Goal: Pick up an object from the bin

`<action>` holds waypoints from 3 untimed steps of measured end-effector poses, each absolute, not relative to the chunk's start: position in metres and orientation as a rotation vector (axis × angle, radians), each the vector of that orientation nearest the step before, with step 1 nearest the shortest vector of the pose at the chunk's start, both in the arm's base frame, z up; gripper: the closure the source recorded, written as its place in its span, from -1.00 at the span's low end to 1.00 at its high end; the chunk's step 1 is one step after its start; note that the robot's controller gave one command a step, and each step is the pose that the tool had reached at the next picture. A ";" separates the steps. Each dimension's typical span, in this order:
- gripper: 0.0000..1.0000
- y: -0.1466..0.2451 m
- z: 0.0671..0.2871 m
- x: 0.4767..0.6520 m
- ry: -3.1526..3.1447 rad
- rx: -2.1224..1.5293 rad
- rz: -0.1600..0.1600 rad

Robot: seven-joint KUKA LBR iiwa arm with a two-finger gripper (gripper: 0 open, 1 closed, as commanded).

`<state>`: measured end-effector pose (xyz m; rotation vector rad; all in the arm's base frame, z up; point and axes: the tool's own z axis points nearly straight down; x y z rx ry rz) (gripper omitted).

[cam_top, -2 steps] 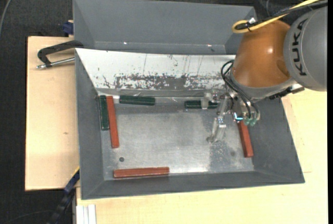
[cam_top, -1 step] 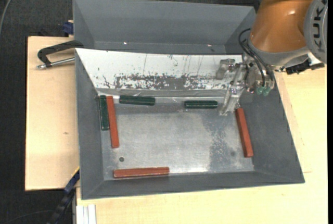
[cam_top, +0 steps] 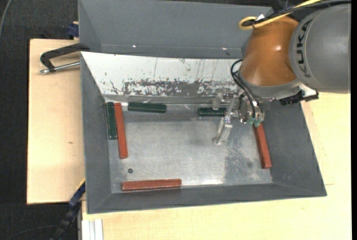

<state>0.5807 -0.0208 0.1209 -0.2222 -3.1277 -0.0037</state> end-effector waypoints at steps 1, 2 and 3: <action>-1.00 -0.049 0.077 0.603 -3.134 -0.247 0.000; 1.00 -0.047 0.080 0.603 -3.137 -0.243 -0.001; 1.00 -0.049 0.235 0.565 -3.108 0.533 0.003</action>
Offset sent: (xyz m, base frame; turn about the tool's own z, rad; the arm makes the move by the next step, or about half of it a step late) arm 0.0213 -0.0269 -0.0420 0.0131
